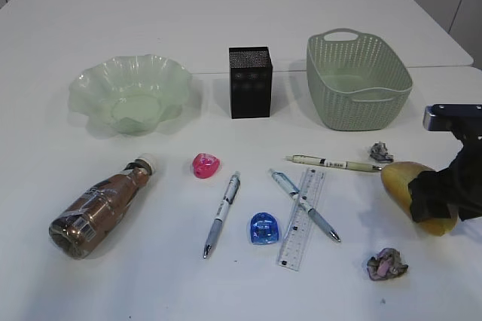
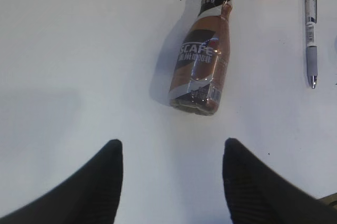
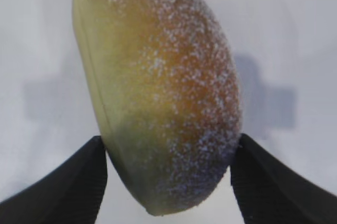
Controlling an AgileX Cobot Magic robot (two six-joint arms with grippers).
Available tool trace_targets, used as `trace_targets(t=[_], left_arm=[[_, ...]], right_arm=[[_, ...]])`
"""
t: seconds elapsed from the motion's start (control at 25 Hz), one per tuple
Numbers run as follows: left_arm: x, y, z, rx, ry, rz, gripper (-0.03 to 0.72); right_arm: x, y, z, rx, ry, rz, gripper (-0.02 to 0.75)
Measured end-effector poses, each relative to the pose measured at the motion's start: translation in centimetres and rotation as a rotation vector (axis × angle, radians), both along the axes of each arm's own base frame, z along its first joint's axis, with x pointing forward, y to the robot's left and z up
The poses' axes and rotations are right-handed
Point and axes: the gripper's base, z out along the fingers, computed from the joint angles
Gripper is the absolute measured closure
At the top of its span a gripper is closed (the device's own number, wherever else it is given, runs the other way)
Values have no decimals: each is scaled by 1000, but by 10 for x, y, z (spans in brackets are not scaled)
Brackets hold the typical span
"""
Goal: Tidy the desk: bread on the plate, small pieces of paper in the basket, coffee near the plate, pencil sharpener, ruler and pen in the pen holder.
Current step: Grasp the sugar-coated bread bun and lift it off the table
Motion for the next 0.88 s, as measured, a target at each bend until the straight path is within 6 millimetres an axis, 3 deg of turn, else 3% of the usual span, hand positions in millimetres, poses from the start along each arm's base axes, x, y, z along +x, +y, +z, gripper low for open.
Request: trace_targets(t=[0.16,0.6,0.88], left_arm=[[0,0,0,0,0,0,262],[0,0,0,0,0,0,262],[0,0,0,0,0,0,262]], right_arm=[[1,0,-7,4,22,-5,182],[1,0,-9,5,24,-7,431],[0,1,-9,8,47,-5,451]])
